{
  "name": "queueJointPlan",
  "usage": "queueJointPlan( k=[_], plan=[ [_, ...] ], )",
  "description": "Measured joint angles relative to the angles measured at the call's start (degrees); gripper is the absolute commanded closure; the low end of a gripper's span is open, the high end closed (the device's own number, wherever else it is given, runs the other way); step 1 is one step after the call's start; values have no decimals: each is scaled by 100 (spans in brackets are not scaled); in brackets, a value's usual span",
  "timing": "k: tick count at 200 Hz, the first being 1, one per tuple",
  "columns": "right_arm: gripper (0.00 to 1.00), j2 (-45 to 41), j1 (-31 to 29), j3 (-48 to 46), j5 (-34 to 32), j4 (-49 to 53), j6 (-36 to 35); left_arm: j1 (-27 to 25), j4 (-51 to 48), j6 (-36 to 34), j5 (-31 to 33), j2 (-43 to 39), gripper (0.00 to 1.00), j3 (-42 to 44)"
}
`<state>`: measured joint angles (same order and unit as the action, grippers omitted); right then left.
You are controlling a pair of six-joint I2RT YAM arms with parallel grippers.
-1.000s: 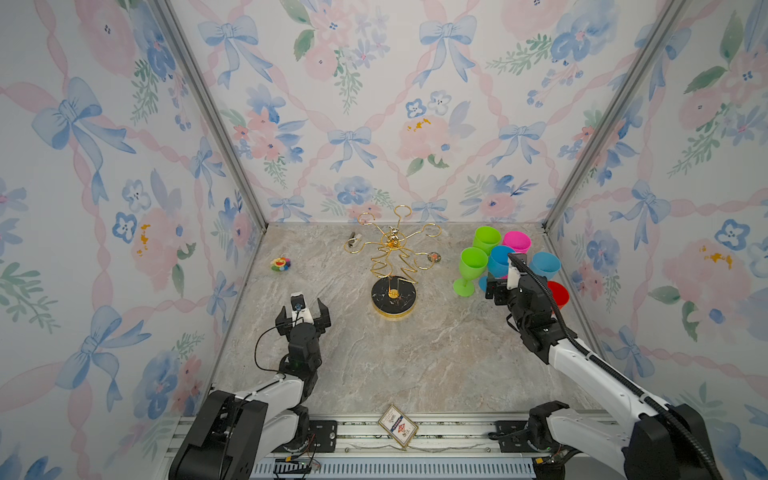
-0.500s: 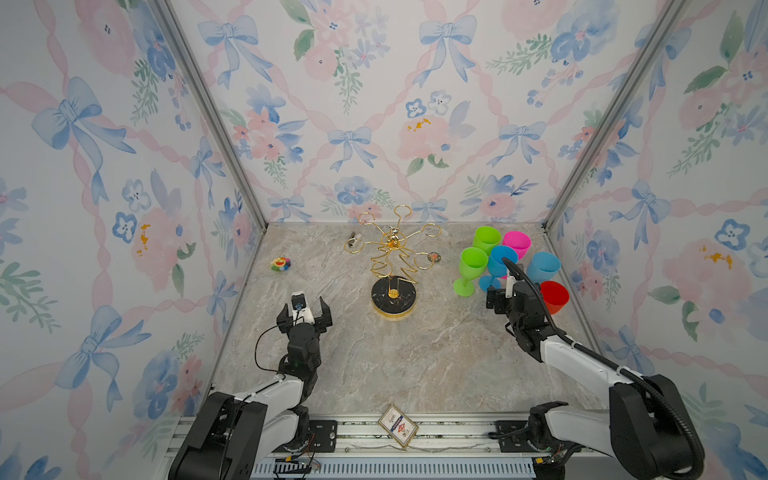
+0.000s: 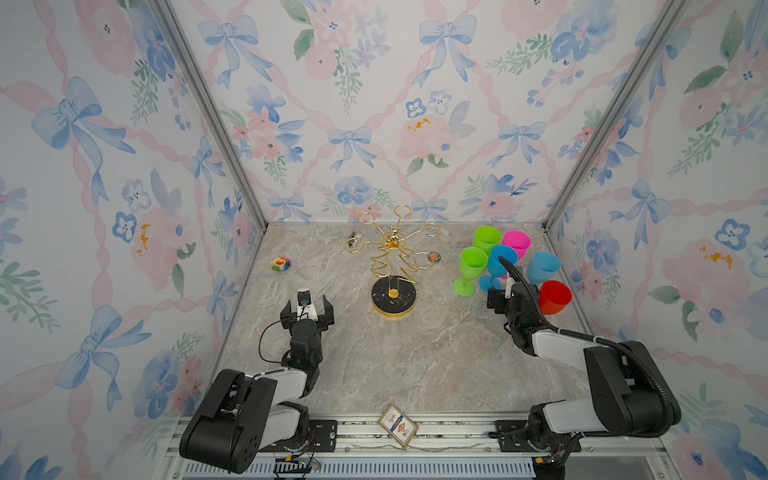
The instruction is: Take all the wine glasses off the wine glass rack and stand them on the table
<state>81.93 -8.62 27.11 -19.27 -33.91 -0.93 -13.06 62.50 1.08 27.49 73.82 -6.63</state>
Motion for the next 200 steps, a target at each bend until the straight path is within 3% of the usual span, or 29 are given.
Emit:
queueJointPlan(
  k=[84, 140, 200],
  plan=[
    [3, 400, 400, -149, 507, -903, 52, 39, 1187, -90, -146, 1180, 2, -306],
    [3, 654, 446, -442, 734, -1475, 52, 149, 1836, -46, -243, 1456, 2, -236],
    [3, 654, 446, -442, 778, -1631, 52, 317, 1799, 140, -262, 1541, 2, -238]
  ],
)
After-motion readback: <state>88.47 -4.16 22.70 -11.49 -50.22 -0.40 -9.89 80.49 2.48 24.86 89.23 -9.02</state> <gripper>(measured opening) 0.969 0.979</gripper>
